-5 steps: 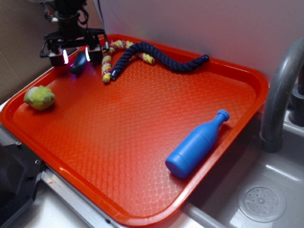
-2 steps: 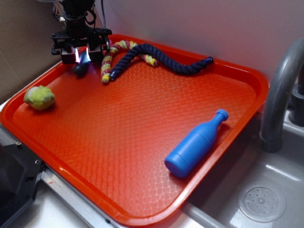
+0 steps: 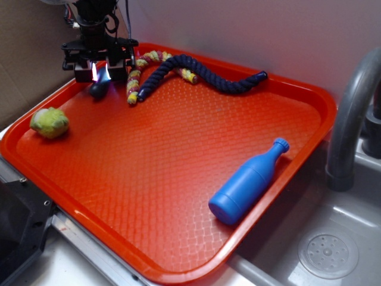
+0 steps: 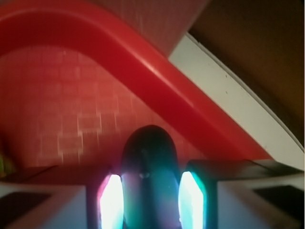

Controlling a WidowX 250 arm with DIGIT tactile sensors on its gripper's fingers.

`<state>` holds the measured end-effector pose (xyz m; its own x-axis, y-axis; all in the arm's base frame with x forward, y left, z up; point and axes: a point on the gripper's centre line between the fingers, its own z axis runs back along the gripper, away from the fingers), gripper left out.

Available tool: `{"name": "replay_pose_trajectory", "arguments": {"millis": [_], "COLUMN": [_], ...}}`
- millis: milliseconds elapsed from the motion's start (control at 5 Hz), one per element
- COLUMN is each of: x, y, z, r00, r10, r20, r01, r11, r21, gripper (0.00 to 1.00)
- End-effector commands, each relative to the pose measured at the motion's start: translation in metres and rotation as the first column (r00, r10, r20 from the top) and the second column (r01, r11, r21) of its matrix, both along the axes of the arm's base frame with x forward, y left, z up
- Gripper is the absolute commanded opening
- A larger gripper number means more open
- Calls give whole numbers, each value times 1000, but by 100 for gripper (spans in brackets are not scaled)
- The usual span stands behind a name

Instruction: Grab the plastic pickle.

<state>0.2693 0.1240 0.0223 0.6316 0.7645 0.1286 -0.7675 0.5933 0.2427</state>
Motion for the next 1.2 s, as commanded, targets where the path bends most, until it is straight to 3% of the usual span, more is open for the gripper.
{"name": "replay_pose_trajectory", "arguments": {"millis": [0, 200, 400, 600, 800, 1000], "x": [-16, -55, -76, -75, -83, -83], "y": [-54, -101, -95, -75, -71, -77], "z": [67, 115, 168, 215, 222, 218], "r00": [928, 831, 800, 803, 813, 819], "r10": [-372, -551, -579, -556, -493, -498], "r20": [-36, 73, 157, 215, 309, 285], "r01": [358, 556, 599, 597, 574, 565], "r11": [912, 821, 765, 752, 764, 785], "r21": [-201, -134, -237, -280, -294, -253], "gripper": [0, 0, 0, 0, 0, 0]}}
